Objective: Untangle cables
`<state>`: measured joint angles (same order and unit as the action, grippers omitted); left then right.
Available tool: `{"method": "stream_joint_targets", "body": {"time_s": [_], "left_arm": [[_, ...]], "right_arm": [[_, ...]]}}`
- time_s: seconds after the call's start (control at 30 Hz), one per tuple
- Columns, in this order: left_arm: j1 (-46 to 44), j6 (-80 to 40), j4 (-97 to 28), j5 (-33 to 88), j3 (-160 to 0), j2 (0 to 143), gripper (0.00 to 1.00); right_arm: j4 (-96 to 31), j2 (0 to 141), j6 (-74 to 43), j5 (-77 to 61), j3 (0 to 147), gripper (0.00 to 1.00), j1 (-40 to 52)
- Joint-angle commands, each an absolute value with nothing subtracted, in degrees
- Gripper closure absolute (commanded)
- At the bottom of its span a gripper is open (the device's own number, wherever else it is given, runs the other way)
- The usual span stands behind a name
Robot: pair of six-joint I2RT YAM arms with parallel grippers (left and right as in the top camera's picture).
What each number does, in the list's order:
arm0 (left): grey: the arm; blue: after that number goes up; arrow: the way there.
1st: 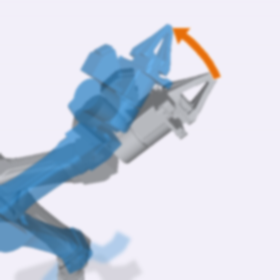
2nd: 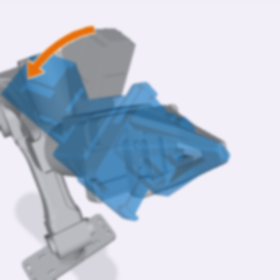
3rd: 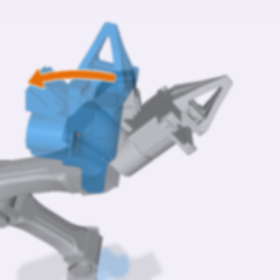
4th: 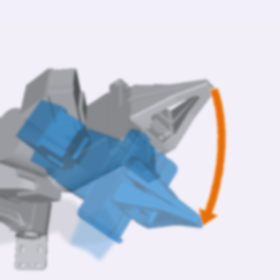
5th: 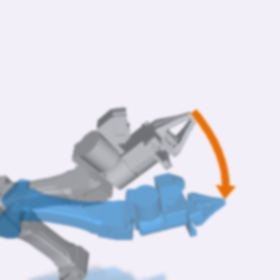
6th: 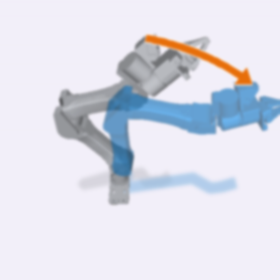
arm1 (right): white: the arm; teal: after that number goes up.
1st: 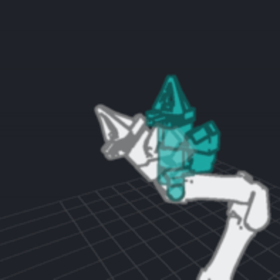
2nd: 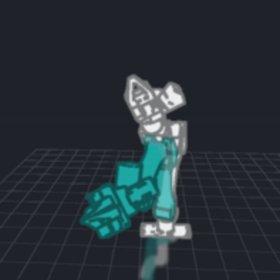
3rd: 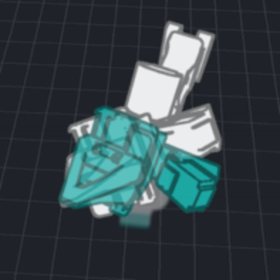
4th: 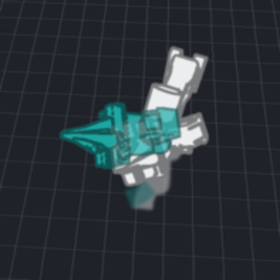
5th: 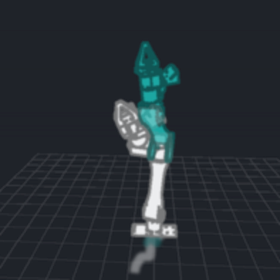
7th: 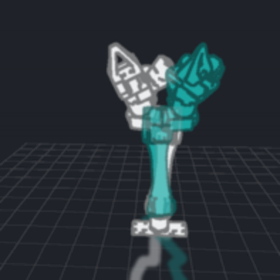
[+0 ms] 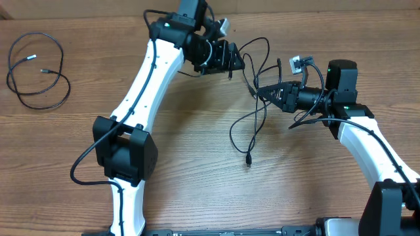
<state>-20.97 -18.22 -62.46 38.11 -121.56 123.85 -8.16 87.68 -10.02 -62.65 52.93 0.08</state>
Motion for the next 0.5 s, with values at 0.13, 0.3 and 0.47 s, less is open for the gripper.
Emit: {"method": "stream_joint_targets", "body": {"time_s": [0.13, 0.3, 0.47], "left_arm": [[-21.52, -25.15, -63.4, 36.86, -121.97, 121.82, 0.47], [-21.61, -32.67, -62.98, 36.86, -121.97, 122.41, 0.44], [-22.76, -35.86, -62.74, 36.95, -121.97, 124.31, 0.44]], "right_arm": [[-7.62, 86.41, -8.95, -66.19, 54.5, 0.96, 0.01], [-7.6, 86.41, -9.17, -66.19, 54.5, 0.96, 0.01], [-7.57, 86.41, -9.17, -67.05, 54.5, 0.96, 0.01]]}}
